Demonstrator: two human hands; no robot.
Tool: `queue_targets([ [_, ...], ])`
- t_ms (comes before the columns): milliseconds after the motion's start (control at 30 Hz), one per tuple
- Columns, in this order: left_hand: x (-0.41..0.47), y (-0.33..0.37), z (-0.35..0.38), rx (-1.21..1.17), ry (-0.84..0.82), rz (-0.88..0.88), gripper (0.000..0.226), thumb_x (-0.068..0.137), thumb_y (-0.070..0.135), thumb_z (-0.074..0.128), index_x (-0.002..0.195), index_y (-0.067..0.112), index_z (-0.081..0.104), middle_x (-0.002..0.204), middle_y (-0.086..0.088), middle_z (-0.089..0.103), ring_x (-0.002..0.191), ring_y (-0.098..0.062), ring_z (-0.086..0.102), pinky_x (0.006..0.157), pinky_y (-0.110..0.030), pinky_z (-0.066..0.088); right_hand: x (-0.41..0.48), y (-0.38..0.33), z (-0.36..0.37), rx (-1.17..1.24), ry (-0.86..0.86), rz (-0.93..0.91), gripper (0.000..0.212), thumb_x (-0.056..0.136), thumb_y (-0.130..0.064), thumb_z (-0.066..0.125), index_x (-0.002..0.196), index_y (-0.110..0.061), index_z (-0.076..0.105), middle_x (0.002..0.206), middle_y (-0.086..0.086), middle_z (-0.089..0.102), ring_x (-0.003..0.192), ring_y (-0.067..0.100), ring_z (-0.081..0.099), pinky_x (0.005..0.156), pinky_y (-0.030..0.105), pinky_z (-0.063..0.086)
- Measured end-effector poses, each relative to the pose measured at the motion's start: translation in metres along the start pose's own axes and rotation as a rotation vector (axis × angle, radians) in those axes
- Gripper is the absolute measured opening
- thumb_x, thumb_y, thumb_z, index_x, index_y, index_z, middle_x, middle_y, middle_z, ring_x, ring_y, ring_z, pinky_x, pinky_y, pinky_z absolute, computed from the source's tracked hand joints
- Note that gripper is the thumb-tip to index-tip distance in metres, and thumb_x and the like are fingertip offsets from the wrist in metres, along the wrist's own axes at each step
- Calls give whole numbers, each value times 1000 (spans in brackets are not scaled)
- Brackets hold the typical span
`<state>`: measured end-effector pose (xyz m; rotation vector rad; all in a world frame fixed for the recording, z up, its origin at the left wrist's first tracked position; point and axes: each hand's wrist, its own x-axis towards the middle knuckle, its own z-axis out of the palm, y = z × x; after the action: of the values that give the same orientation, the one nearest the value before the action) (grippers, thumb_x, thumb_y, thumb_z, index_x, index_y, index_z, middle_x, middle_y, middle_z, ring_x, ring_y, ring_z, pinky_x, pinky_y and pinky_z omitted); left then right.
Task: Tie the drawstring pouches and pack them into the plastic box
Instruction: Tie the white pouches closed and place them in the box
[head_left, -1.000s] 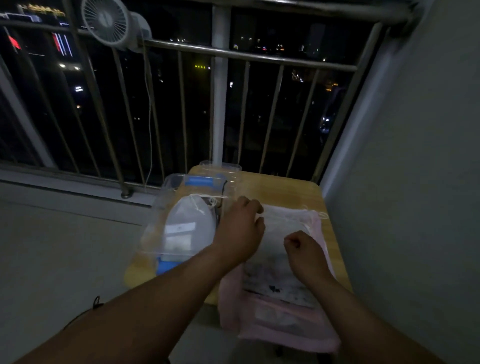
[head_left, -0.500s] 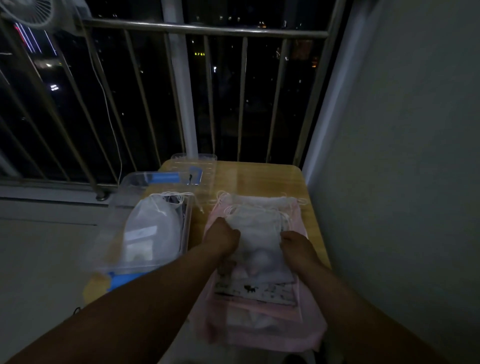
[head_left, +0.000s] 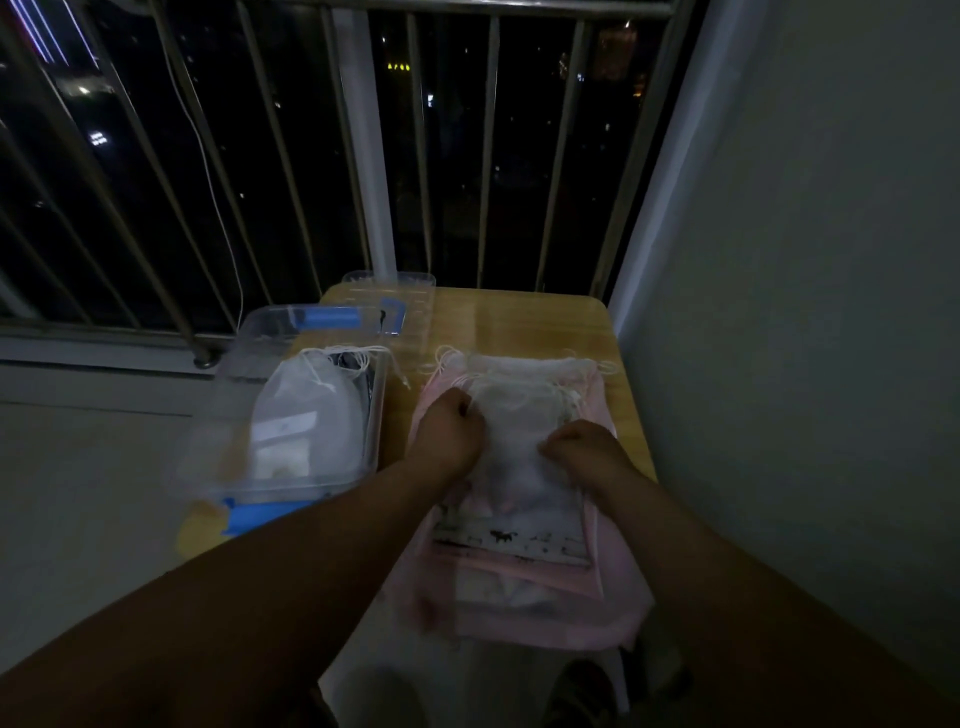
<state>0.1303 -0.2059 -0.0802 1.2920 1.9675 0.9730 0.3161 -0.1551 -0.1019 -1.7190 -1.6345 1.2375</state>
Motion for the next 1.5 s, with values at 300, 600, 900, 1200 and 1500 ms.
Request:
queue_targets([
  [300, -49, 20, -21, -431, -94, -85, 20, 93, -1, 48, 95, 8, 66, 100, -20, 71, 92, -35, 71, 73, -45, 65, -53, -20, -20, 370, 6, -115, 21, 98, -30, 68, 108, -14, 78, 101, 2, 79, 87, 18, 75, 72, 29, 61],
  [600, -110, 20, -56, -619, -179, -102, 35, 101, 41, 60, 122, 15, 70, 118, -10, 74, 109, -29, 69, 100, -52, 55, -137, -34, -21, 437, -136, -149, 24, 102, -38, 61, 114, -22, 75, 115, 0, 76, 101, 18, 72, 86, 35, 59],
  [900, -162, 29, -67, -622, -239, -94, 18, 103, 52, 50, 110, 50, 67, 135, 7, 53, 123, -19, 51, 113, -51, 41, -174, -49, -21, 462, -44, -119, 26, 99, -36, 60, 117, -24, 74, 119, 1, 72, 104, 21, 67, 80, 33, 55],
  [1200, -162, 33, -68, -948, -193, -260, 31, 102, 47, 55, 92, 40, 83, 125, 0, 62, 116, -22, 55, 108, -43, 41, -173, -41, -15, 950, -243, 130, 35, 87, -29, 75, 118, -12, 71, 113, 15, 77, 101, 35, 75, 97, 52, 54],
  [1500, -141, 19, -60, -1313, -156, -420, 44, 109, 37, 43, 71, 17, 54, 80, -8, 68, 82, -26, 71, 83, -43, 52, -164, -39, -31, 1273, -87, 200, 29, 96, -7, 46, 67, -10, 48, 67, 8, 58, 78, 25, 63, 78, 42, 52],
])
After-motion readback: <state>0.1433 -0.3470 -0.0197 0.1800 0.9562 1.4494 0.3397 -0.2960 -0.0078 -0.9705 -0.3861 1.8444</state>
